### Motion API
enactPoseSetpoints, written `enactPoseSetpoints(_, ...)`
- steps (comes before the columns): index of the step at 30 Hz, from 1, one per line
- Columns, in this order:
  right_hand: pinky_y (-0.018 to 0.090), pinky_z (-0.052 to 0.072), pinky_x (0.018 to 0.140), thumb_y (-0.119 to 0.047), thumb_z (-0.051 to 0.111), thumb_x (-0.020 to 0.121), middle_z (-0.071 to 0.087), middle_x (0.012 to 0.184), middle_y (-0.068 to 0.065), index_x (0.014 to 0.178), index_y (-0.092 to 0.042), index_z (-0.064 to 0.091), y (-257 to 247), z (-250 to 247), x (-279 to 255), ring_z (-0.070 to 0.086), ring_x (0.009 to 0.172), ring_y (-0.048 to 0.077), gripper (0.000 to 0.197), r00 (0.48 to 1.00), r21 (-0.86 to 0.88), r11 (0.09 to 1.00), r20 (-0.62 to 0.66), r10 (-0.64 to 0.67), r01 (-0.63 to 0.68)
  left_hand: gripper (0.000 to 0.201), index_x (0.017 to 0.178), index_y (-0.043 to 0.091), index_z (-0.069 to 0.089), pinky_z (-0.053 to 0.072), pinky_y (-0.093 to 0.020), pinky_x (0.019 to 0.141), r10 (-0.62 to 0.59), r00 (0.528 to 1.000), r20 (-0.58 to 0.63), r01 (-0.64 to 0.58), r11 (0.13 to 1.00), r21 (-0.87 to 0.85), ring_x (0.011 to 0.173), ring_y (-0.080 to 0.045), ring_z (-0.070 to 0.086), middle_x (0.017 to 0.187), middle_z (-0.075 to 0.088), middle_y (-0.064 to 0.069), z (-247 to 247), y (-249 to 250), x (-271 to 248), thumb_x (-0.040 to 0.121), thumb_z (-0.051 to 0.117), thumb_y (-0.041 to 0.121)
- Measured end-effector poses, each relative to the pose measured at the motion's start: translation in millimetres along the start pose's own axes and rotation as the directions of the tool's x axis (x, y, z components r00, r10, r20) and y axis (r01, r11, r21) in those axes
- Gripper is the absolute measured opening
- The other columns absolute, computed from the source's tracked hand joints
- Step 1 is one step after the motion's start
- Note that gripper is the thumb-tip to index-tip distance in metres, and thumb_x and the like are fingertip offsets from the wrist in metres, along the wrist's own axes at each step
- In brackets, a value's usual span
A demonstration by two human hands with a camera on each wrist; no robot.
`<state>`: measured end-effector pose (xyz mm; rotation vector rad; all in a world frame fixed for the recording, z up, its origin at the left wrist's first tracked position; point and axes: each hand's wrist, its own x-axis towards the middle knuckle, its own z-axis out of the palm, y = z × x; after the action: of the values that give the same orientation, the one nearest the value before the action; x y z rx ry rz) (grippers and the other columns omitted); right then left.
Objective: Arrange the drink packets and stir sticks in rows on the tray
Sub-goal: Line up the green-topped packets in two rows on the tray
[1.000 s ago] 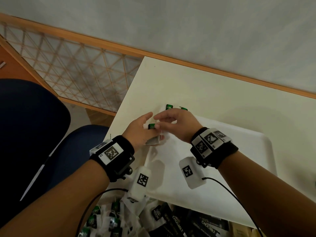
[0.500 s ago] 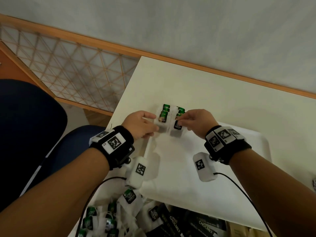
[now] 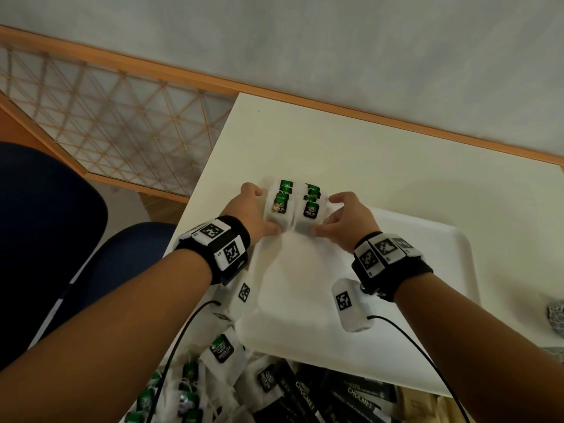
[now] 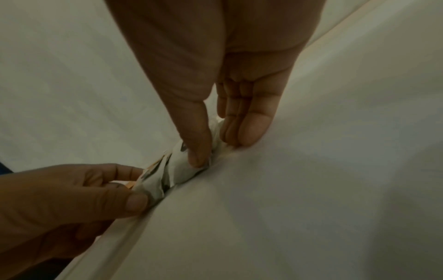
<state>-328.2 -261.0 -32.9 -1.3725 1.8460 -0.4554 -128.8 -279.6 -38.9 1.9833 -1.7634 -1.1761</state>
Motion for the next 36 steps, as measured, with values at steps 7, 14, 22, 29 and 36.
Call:
enactPoseSetpoints(7,0.034,0.054,0.079,-0.028,0.085,0.067,0.068,0.085,0.001,0.117,-0.019,0.047,-2.7,7.5,6.1,0.065,0.084,0.019,0.064,1.0,0.014,1.0,0.013,0.018,-0.018,0.069,0.129,0.02,0.038,0.038,-0.026,0.068,0.032,0.999,-0.023,-0.032,0.999,-0.006,0.079,-0.017,0.051,0.09,0.054,-0.001,2.4,-2.8,4.7,0.073,0.078,0.026)
enactPoseSetpoints(14,0.024,0.047,0.063,-0.028,0.078,0.076,0.065,0.077,-0.003,0.121,-0.019,0.044,-8.7,0.9,-15.6,0.063,0.074,0.012,0.057,0.996,0.049,0.998,-0.074,-0.045,0.049,0.057,0.127,0.023,0.043,0.041,-0.026,0.068,0.005,1.0,-0.019,-0.006,0.998,-0.057,0.078,-0.014,0.056,0.089,0.059,0.0,-11.7,-9.4,-14.4,0.079,0.074,0.026)
enactPoseSetpoints(22,0.012,0.041,0.067,-0.029,0.066,0.086,0.06,0.073,-0.015,0.094,-0.035,0.061,-11.8,42.5,-135.6,0.055,0.071,-0.002,0.011,0.913,-0.154,0.927,0.287,-0.289,0.341,0.011,0.09,0.029,0.062,0.041,-0.021,0.062,0.102,0.994,0.03,-0.1,0.994,-0.035,0.067,-0.006,0.051,0.079,0.057,0.009,-42.6,-68.8,-131.6,0.084,0.069,0.023)
enactPoseSetpoints(29,0.024,0.049,0.074,-0.025,0.065,0.085,0.058,0.078,-0.014,0.098,-0.027,0.069,-2.8,76.2,-220.9,0.056,0.073,0.005,0.014,0.842,-0.226,0.872,0.446,-0.305,0.435,0.024,0.094,0.028,0.058,0.041,-0.014,0.061,0.085,0.996,0.02,-0.087,0.987,0.138,0.07,-0.008,0.054,0.096,0.051,0.009,-43.2,-132.1,-242.0,0.077,0.076,0.028)
enactPoseSetpoints(36,0.024,0.048,0.077,-0.064,0.067,0.069,0.05,0.097,-0.017,0.113,-0.038,0.051,7.1,98.7,-262.3,0.052,0.085,0.004,0.054,0.855,-0.342,0.832,0.446,-0.265,0.436,0.036,0.076,0.033,0.045,0.04,-0.017,0.064,0.113,0.984,0.139,-0.142,0.964,0.223,0.075,-0.005,0.049,0.087,0.046,0.013,-11.6,-156.8,-307.3,0.069,0.079,0.041)
